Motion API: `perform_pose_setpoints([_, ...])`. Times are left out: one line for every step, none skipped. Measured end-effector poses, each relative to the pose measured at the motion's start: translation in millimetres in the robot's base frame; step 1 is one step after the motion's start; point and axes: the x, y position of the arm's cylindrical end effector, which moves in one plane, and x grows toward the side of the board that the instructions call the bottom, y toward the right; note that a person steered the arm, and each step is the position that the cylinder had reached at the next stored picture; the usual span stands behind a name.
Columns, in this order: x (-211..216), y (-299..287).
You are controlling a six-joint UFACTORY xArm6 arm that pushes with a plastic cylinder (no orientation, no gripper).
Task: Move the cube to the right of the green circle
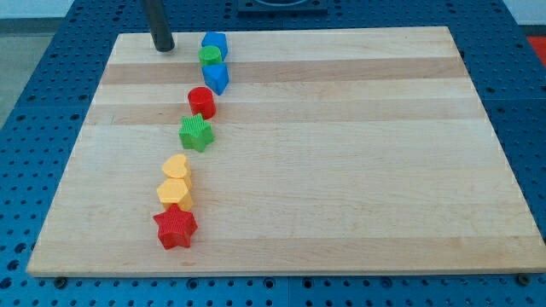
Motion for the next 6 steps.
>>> perform_pose_setpoints([-4.3,-1.1])
perform_pose_setpoints([-6.0,-1.4])
perform_pose_setpoints([-6.0,-2.3])
perform_pose_setpoints([-6.0,-12.6])
perform_pose_setpoints([-31.9,-8.7])
perform_pose_setpoints([-36.3,0.1])
